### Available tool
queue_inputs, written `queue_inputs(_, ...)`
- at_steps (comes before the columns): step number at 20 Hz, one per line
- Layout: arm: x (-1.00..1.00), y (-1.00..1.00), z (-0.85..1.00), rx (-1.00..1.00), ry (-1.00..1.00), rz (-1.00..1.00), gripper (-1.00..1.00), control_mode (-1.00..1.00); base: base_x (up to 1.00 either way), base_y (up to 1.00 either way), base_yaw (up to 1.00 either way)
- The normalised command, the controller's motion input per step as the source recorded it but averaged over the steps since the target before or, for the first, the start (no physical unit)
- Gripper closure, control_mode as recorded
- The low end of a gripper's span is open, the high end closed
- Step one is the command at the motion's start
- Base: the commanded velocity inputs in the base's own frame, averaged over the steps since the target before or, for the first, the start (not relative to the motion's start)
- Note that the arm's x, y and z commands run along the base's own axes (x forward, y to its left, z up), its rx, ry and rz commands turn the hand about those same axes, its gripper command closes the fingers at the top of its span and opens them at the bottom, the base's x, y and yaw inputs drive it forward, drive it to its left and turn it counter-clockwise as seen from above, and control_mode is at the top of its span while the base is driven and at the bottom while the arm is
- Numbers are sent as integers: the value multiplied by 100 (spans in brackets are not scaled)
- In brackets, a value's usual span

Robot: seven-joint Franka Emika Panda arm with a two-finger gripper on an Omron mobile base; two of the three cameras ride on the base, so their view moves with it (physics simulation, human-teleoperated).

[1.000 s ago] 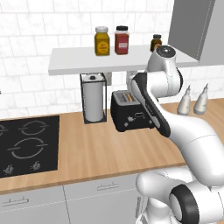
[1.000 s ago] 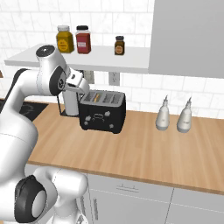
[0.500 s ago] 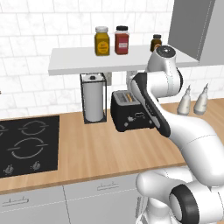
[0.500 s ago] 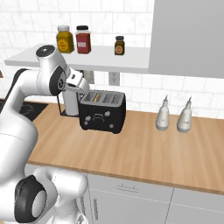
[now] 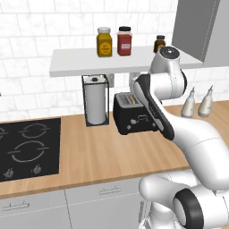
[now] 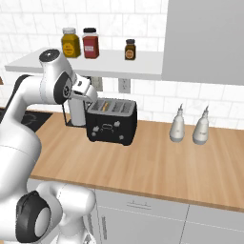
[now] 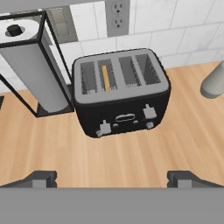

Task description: Start the toaster. Once the lever pops up, take the bread to the plate on the dining counter.

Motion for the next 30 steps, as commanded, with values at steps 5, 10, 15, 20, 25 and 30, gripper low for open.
queue_inputs(5,0,0,0,0,0,0,-100,-100,0,0,0)
queue_inputs(10,0,0,0,0,0,0,-100,-100,0,0,0)
queue_inputs(15,0,0,0,0,0,0,-100,-100,0,0,0)
queue_inputs(20,0,0,0,0,0,0,-100,-100,0,0,0)
queue_inputs(25,0,0,0,0,0,0,-100,-100,0,0,0)
queue_inputs(30,0,0,0,0,0,0,-100,-100,0,0,0)
